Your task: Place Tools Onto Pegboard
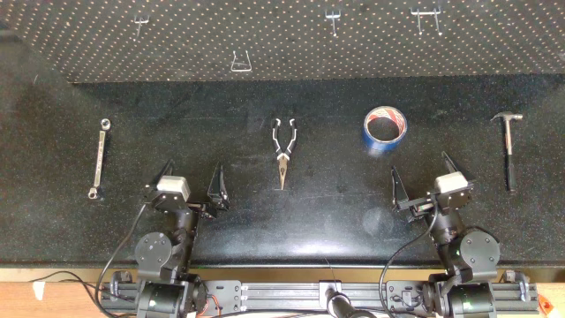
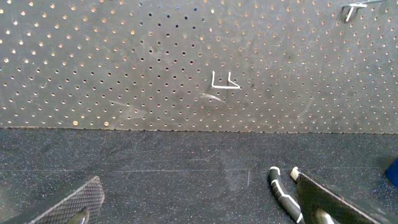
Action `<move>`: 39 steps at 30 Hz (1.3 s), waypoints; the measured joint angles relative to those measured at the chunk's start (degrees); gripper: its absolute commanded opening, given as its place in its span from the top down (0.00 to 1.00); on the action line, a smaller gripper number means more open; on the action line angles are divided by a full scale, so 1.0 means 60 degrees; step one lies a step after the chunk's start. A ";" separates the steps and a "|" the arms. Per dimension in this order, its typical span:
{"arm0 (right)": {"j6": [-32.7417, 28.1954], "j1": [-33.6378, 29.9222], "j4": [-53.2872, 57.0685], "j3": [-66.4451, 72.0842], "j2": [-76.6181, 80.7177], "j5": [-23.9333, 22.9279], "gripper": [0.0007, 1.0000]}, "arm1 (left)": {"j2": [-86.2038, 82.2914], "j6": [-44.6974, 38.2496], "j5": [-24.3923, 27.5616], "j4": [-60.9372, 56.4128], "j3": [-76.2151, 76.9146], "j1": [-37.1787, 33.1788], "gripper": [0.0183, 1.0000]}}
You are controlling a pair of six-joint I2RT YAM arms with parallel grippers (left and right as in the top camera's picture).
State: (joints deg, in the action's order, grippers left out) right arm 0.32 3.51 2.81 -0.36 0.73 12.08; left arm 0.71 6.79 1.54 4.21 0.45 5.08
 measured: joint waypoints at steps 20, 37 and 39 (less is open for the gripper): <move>0.0000 0.0000 0.0004 -0.0004 -0.0007 0.0000 0.02 | 0.9355 -0.3311 -0.3289 0.6583 0.6706 -0.5191 0.01; 0.0000 0.0000 0.0004 -0.0004 -0.0011 0.0000 0.02 | 1.6455 -0.6849 0.0794 0.7450 1.2072 -0.7504 0.00; 0.0000 0.0000 0.0004 -0.0004 -0.0007 0.0000 0.02 | 1.6855 -0.6878 0.0823 0.7486 1.2564 -0.7504 0.00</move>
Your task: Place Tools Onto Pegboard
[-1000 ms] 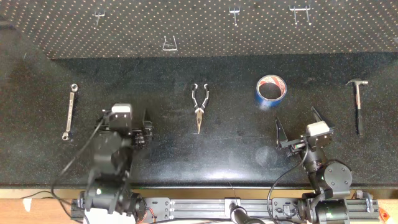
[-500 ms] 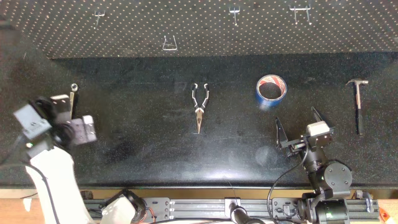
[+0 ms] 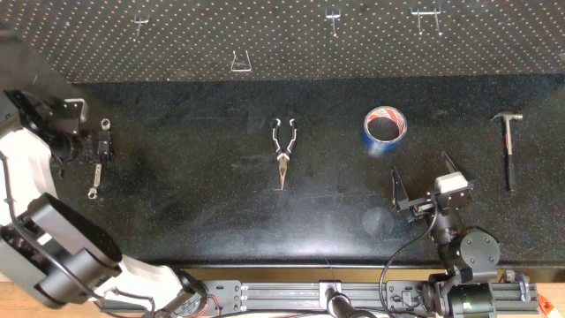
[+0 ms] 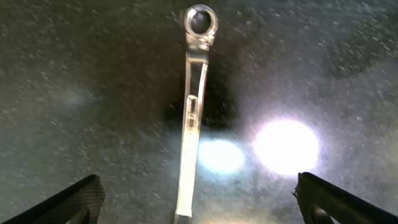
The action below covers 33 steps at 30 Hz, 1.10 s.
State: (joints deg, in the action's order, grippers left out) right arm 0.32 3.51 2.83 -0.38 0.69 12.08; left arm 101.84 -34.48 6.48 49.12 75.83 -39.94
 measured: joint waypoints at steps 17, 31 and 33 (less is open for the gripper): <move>0.0000 0.0000 0.0000 0.0000 0.0000 0.0000 0.02 | 0.1902 0.0044 0.0004 -0.0284 0.0459 0.0193 0.00; 0.0000 0.0000 0.0000 0.0000 0.0000 0.0000 0.02 | 0.1923 0.0000 0.0000 -0.0590 0.0459 0.0189 0.00; 0.0000 0.0000 0.0000 0.0000 0.0000 0.0000 0.02 | 0.1942 0.0000 0.0004 -0.0601 0.0459 0.0189 0.00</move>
State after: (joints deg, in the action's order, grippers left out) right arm 0.32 3.51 2.83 -0.38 0.69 12.08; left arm 113.49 -34.48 6.50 45.52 78.59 -38.81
